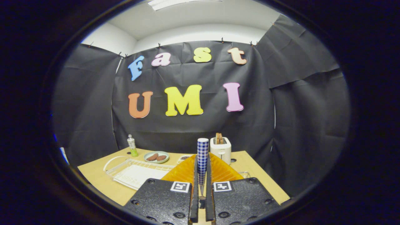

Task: Take the plate from the dish rack, then take the spoon from the basket and place it into the plate.

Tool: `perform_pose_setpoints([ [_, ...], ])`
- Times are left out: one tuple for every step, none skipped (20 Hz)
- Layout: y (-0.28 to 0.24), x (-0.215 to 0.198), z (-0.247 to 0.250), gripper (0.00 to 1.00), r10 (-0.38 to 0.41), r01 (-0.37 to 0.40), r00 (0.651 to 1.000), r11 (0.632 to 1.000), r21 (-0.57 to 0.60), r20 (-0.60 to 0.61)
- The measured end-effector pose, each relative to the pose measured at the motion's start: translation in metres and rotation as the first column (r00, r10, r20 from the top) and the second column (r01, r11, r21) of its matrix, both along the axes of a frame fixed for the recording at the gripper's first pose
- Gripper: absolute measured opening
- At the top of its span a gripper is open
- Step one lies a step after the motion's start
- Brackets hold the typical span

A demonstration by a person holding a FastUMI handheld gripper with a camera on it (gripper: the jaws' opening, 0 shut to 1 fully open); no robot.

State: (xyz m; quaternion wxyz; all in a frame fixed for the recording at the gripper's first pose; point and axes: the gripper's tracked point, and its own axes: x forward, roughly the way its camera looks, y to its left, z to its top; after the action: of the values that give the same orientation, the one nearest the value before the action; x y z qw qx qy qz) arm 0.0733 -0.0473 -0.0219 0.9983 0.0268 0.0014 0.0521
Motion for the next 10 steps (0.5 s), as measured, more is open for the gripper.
perform_pose_setpoints([
  [0.009,-0.007,-0.009,0.14,0.009,-0.009,1.000,1.000,0.008,-0.010],
  [0.016,-0.013,-0.016,0.14,0.018,-0.018,1.000,1.000,0.011,-0.012],
  [0.025,-0.018,-0.022,0.14,0.027,-0.026,1.000,0.999,0.019,-0.014],
  [0.031,-0.022,-0.030,0.14,0.031,-0.030,0.999,0.999,0.025,-0.024],
  [0.038,-0.025,-0.038,0.14,0.032,-0.031,0.999,0.999,0.036,-0.031],
  [0.046,-0.027,-0.044,0.14,0.036,-0.035,0.999,0.998,0.049,-0.036],
  [0.054,-0.027,-0.052,0.14,0.040,-0.037,0.998,0.998,0.058,-0.047],
  [0.062,-0.028,-0.060,0.14,0.046,-0.043,0.997,0.997,0.060,-0.056],
  [0.070,-0.028,-0.068,0.14,0.050,-0.046,0.997,0.997,0.063,-0.062],
  [0.075,-0.028,-0.075,0.14,0.046,-0.041,0.997,0.997,0.069,-0.067],
])
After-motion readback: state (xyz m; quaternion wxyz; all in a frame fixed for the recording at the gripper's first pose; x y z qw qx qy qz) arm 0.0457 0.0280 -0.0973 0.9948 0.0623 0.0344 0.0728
